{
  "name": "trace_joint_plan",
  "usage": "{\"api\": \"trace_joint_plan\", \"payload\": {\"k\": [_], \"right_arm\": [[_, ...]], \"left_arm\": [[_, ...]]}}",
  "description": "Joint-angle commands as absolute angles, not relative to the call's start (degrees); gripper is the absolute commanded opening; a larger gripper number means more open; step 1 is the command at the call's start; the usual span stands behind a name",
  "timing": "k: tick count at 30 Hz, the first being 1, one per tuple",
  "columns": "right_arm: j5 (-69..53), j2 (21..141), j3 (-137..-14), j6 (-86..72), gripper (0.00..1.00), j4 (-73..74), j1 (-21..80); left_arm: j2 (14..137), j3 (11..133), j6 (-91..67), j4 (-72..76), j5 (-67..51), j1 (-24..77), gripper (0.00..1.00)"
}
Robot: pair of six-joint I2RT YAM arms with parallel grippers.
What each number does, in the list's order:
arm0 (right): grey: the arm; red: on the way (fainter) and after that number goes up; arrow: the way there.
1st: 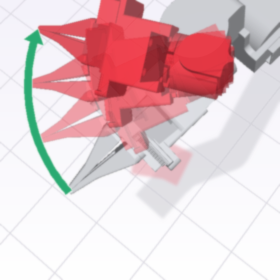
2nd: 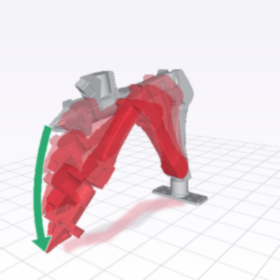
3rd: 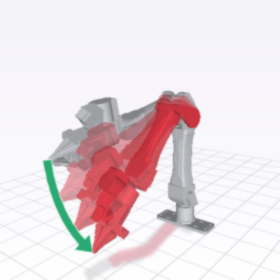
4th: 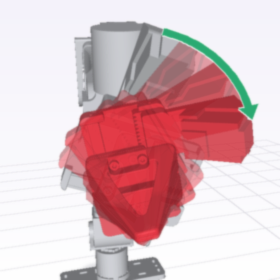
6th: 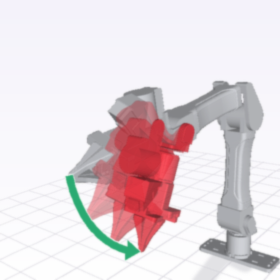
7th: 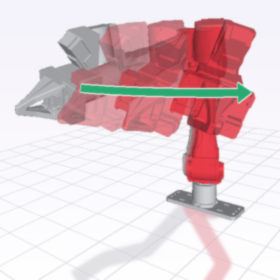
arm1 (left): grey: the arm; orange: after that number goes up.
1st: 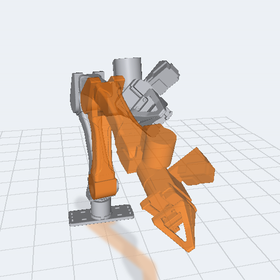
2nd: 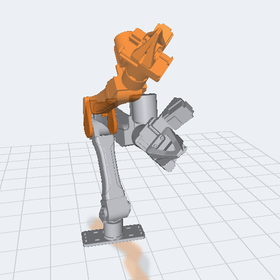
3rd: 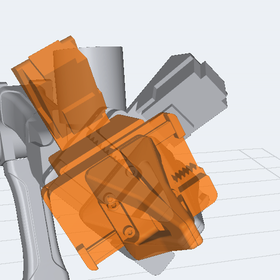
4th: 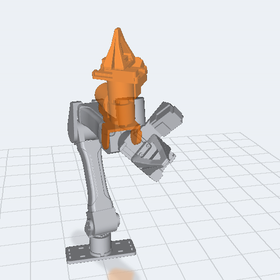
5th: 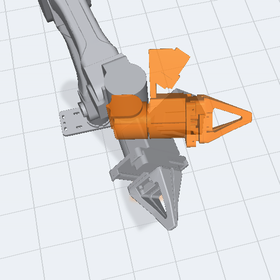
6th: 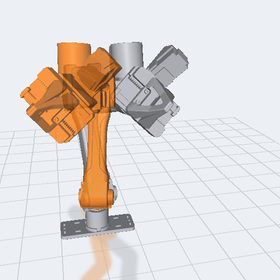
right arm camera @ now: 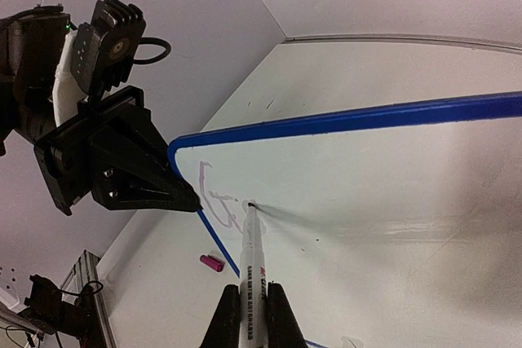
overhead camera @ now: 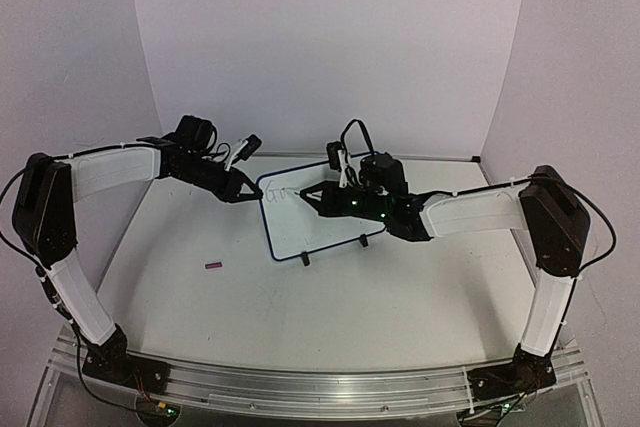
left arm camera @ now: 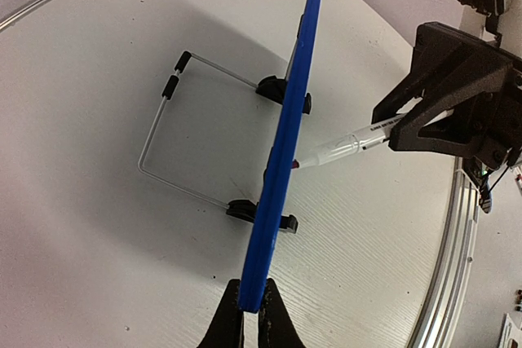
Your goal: Write a sentence on the whiteboard
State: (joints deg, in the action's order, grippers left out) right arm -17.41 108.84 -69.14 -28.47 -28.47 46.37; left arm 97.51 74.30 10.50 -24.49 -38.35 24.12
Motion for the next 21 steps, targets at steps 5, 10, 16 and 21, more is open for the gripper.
{"api": "trace_joint_plan", "payload": {"k": [5, 10, 16, 21], "right_arm": [[-16.85, 106.93, -70.96, -27.82, 0.0, -30.71, 45.96], [-18.24, 103.42, -67.71, -28.09, 0.0, -31.54, 45.97], [-17.28, 102.19, -65.3, -28.13, 0.0, -31.5, 45.93], [-17.24, 104.38, -66.11, -28.7, 0.0, -31.53, 45.73]], "left_arm": [[99.25, 75.59, 12.8, -27.93, -35.34, 24.87, 0.0], [99.17, 75.59, 12.9, -28.04, -35.18, 24.87, 0.0], [99.05, 75.59, 12.88, -28.05, -35.16, 24.87, 0.0], [99.06, 75.59, 12.91, -28.14, -35.12, 24.87, 0.0]]}}
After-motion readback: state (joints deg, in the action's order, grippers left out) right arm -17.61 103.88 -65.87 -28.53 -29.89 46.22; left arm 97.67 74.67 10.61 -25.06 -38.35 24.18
